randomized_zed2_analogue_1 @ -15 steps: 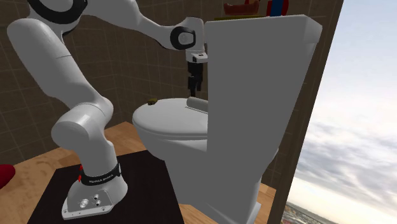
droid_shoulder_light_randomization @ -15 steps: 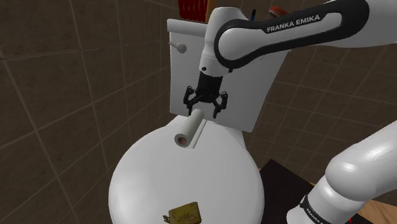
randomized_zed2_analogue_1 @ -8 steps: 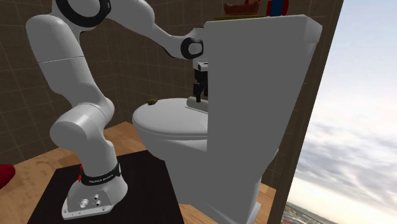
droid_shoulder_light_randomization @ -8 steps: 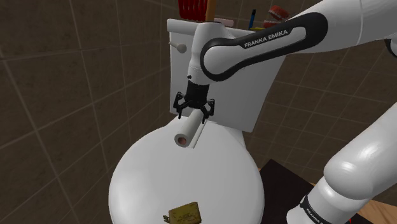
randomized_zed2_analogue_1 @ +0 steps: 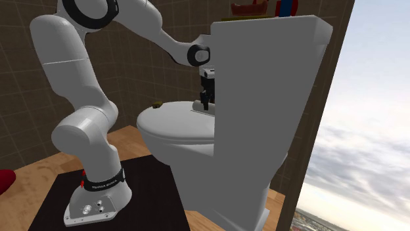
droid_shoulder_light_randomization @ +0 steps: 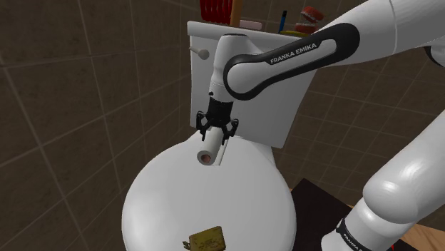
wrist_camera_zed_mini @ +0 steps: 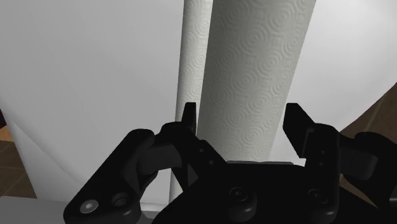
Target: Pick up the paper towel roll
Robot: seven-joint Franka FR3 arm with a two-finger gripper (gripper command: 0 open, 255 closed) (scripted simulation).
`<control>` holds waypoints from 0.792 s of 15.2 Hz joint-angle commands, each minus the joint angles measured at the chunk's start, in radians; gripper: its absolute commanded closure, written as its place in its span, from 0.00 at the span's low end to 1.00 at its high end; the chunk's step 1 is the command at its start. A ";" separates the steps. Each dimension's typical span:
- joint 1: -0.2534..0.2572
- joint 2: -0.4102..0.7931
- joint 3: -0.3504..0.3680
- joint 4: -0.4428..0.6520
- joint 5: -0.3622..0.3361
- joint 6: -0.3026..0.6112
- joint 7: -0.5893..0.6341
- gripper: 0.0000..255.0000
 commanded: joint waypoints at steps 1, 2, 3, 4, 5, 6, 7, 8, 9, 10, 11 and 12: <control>0.000 0.002 0.000 -0.001 0.000 0.002 0.000 1.00; 0.000 0.003 0.000 -0.002 0.000 0.003 0.000 1.00; 0.000 0.003 0.000 -0.002 0.000 0.002 0.000 1.00; 0.000 0.003 0.001 -0.001 -0.001 0.003 0.001 1.00; 0.000 0.004 0.001 0.000 -0.002 0.002 0.001 1.00; 0.000 0.004 0.000 -0.001 -0.001 0.003 0.000 1.00; 0.000 0.000 0.000 -0.003 0.001 0.002 -0.002 1.00; 0.000 -0.007 -0.002 0.005 0.005 -0.012 -0.005 1.00; 0.000 -0.014 -0.004 0.013 0.009 -0.026 -0.007 1.00; 0.000 -0.020 -0.005 0.021 0.012 -0.040 -0.009 1.00; 0.000 -0.026 -0.007 0.030 0.015 -0.053 -0.012 1.00; 0.000 -0.032 -0.009 0.039 0.018 -0.067 -0.014 1.00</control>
